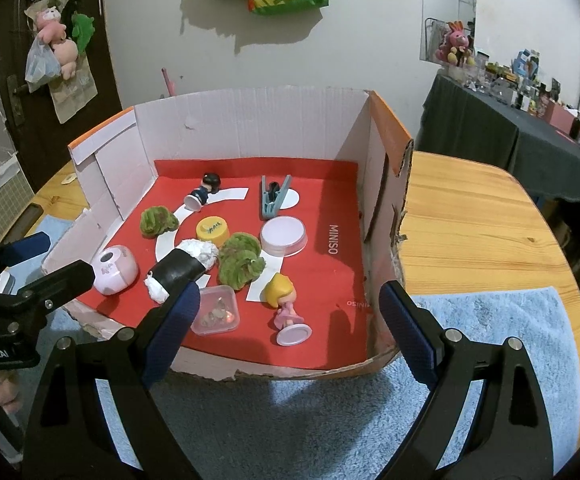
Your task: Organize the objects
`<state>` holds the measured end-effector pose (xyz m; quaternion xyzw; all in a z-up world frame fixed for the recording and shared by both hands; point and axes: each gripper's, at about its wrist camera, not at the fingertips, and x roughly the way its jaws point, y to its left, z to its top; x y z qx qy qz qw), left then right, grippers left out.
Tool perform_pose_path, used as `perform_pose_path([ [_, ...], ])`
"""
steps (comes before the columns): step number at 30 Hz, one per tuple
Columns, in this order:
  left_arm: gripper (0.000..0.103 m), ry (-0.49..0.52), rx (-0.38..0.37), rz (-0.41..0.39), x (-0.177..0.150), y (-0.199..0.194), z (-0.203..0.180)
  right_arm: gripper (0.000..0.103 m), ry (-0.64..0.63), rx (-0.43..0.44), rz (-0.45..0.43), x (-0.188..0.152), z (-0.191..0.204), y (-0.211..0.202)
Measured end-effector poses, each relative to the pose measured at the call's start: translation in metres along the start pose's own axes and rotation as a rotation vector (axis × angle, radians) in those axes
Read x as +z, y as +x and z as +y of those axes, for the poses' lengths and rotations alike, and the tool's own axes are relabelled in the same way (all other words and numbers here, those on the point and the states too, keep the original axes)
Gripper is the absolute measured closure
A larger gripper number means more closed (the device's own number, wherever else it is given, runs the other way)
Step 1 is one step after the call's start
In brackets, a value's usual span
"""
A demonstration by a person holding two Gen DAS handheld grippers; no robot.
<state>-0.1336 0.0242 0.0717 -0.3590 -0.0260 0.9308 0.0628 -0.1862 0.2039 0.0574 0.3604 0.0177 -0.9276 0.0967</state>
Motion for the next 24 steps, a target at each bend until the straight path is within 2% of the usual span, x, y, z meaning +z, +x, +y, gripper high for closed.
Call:
perform_pose_path([
  [24,0.0,-0.006,-0.007,0.0,-0.0004,-0.0009,0.0018,0.011,0.0,0.002,0.009,-0.0022,0.0009,0.0053],
])
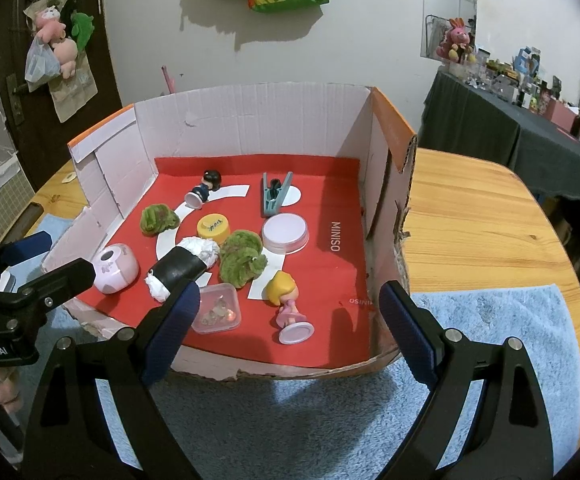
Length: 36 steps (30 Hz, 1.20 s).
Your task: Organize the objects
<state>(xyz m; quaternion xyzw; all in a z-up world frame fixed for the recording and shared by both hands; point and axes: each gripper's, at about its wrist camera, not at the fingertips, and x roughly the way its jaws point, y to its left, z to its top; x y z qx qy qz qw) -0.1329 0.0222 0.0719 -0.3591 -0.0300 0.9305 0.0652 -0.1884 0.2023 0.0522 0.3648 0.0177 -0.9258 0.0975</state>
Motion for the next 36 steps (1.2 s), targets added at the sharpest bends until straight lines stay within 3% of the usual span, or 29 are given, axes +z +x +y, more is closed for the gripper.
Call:
perform_pose_path([
  [24,0.0,0.005,-0.011,-0.008,0.001,-0.004,-0.001,0.011,0.003,0.0,0.0,0.0,0.0,-0.007],
  [36,0.0,0.011,-0.019,-0.064,0.003,-0.039,-0.001,0.011,0.005,0.001,-0.053,0.005,0.003,-0.043],
])
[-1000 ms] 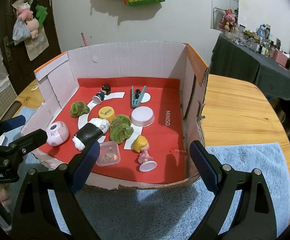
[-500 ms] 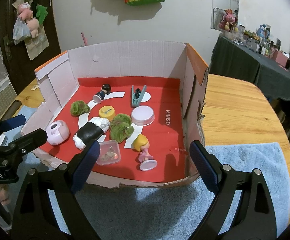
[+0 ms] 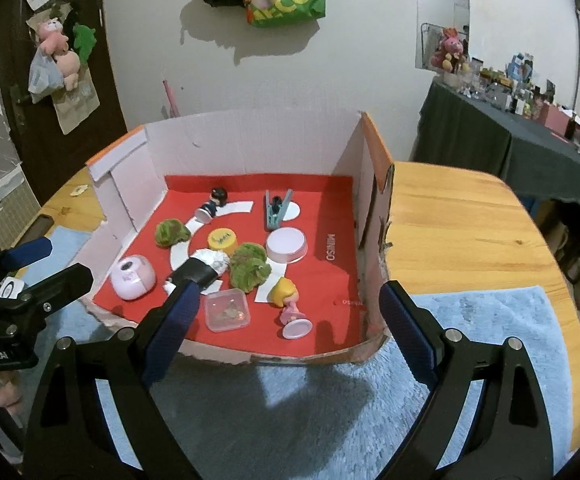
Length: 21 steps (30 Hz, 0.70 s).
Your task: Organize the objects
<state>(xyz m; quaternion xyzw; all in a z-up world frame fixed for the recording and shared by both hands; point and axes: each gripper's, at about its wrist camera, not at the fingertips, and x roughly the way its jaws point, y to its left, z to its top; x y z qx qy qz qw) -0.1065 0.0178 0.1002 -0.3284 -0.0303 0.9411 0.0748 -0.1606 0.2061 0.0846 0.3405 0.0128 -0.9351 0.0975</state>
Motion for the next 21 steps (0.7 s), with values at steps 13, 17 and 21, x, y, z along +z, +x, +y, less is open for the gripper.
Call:
perform_pose_path([
  [13,0.0,-0.011,-0.001,0.007,-0.025,-0.041,0.002,0.011,0.001,-0.002,-0.012,-0.022,0.017,-0.041],
  [17,0.0,-0.024,-0.009,0.041,-0.041,-0.04,0.004,0.011,0.017,-0.004,0.008,-0.04,0.016,-0.043],
  [21,0.0,-0.018,-0.008,0.074,-0.057,-0.033,0.003,0.011,0.037,-0.012,0.031,-0.056,0.014,-0.041],
])
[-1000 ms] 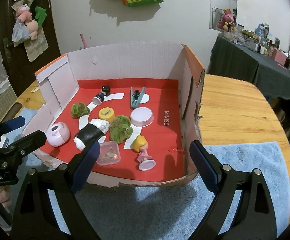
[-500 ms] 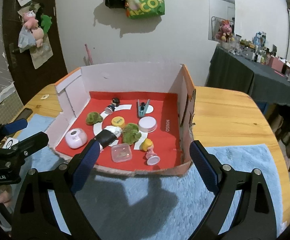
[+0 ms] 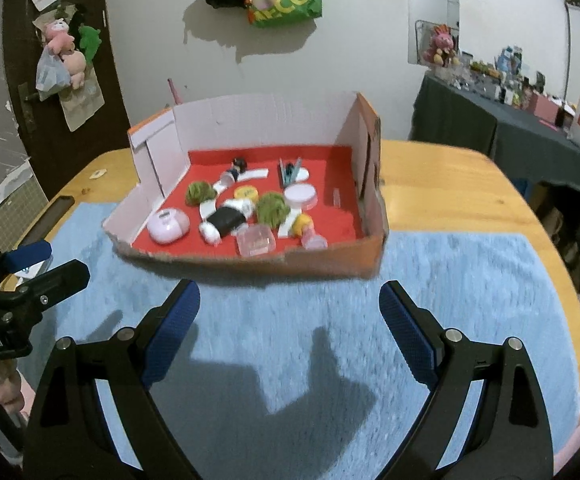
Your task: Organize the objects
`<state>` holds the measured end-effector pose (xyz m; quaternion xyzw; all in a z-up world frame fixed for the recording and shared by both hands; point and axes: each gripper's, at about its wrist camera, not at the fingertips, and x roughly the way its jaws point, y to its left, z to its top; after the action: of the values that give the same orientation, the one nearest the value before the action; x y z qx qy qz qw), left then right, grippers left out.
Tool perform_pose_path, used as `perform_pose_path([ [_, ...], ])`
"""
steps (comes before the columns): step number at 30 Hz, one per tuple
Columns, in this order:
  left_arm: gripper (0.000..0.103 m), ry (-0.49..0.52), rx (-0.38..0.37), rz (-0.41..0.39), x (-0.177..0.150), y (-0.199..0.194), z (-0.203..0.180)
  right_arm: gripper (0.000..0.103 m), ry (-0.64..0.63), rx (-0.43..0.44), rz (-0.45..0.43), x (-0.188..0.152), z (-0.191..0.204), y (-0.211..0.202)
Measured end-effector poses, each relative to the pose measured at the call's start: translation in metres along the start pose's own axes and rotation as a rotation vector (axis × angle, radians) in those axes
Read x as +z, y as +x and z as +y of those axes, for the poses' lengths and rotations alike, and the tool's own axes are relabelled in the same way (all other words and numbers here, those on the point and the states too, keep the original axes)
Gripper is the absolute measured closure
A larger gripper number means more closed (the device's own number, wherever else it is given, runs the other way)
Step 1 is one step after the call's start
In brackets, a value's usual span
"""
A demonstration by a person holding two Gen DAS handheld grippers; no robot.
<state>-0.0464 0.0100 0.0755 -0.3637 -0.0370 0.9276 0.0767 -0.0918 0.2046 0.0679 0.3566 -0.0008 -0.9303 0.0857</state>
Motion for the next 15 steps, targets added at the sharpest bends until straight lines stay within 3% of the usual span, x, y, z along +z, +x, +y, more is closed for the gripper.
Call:
perform_pose_path([
  [15,0.0,-0.004,0.018,0.128,-0.024,0.041,-0.003,0.011,0.028,-0.034,0.123,-0.029,-0.012,0.032],
])
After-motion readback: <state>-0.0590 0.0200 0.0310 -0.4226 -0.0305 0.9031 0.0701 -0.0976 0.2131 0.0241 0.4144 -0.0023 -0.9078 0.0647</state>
